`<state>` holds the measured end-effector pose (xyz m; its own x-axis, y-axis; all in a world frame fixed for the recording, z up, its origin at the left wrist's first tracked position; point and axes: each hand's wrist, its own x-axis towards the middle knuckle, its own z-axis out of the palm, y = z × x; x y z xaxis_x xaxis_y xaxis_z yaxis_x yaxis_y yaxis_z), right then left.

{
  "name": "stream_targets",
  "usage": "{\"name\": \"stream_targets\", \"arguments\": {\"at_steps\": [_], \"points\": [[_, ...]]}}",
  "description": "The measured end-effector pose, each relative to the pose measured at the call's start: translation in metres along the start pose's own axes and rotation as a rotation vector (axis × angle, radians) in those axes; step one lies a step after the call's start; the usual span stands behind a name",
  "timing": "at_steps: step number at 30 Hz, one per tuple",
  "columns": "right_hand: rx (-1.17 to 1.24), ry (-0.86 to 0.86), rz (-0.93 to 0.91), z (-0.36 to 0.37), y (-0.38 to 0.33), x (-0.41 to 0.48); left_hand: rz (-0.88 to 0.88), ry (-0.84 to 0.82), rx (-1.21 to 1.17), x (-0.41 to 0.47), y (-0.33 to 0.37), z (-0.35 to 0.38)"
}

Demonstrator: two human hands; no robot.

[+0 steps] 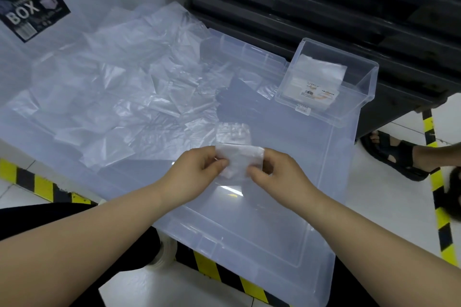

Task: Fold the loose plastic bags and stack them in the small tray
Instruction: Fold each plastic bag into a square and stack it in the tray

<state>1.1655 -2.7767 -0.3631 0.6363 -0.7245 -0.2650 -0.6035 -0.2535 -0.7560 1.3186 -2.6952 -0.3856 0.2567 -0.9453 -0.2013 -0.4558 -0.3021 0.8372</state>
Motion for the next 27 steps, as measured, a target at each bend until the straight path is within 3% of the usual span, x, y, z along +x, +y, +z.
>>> {"name": "stream_targets", "arguments": {"at_steps": [8,13,15,17,20,27], "points": [[0.077,0.041,0.187,0.004,-0.001,0.027,-0.209,0.096,-0.276,0.015,0.010,0.000],[-0.020,0.023,0.247,0.003,-0.004,0.043,-0.215,0.166,-0.305,0.009,0.013,-0.003],[-0.066,0.016,0.253,0.004,-0.007,0.047,-0.096,0.239,-0.076,0.005,0.013,-0.003],[-0.125,0.011,0.245,0.006,-0.010,0.048,0.154,0.328,0.328,0.003,0.010,-0.004],[-0.237,0.019,0.207,0.009,-0.015,0.046,0.361,0.248,0.677,0.002,-0.001,0.006],[-0.385,0.066,0.089,0.014,-0.020,0.040,0.265,0.023,0.892,-0.004,-0.010,0.009]]}}
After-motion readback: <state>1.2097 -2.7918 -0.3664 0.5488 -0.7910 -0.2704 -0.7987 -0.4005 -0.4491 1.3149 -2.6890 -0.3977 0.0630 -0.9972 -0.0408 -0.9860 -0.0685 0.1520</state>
